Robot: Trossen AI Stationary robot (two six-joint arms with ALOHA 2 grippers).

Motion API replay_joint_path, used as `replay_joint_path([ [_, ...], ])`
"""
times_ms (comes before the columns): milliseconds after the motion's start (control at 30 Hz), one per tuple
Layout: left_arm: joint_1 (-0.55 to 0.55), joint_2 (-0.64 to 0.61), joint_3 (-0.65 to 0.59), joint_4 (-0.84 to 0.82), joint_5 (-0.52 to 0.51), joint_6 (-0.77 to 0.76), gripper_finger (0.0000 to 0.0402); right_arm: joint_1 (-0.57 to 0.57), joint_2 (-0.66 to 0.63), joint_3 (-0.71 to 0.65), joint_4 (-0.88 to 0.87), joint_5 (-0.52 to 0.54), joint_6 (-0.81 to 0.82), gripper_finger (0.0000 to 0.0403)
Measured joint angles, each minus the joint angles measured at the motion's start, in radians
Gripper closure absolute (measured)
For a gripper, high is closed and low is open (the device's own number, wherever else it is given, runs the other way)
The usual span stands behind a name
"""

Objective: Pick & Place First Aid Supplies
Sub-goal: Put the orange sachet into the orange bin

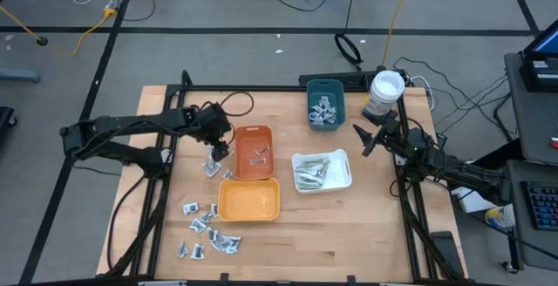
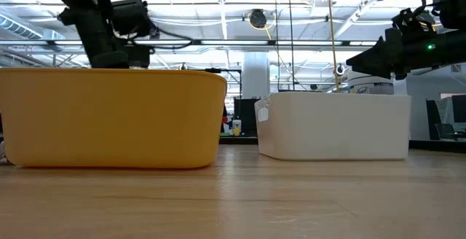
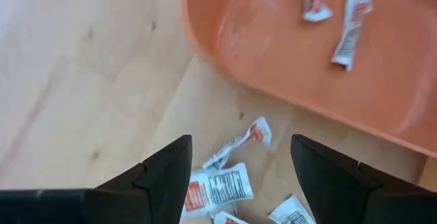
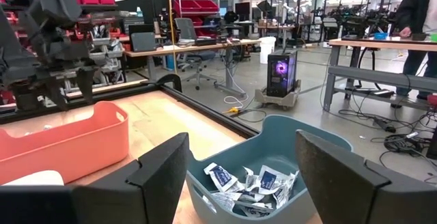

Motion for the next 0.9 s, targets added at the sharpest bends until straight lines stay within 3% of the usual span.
replay_joint_path([
  [333, 0.009, 0.047, -0.093, 0.137, -0.003, -0.052, 0.0146, 0.000, 0.000, 0.000, 0.000, 0.000, 0.000, 0.0140],
  [900, -0.034, 0.197, -0.102, 0.210, -0.056, 0.164, 0.0147, 0.000, 0.000, 0.000, 0.000, 0.000, 0.000, 0.0140],
])
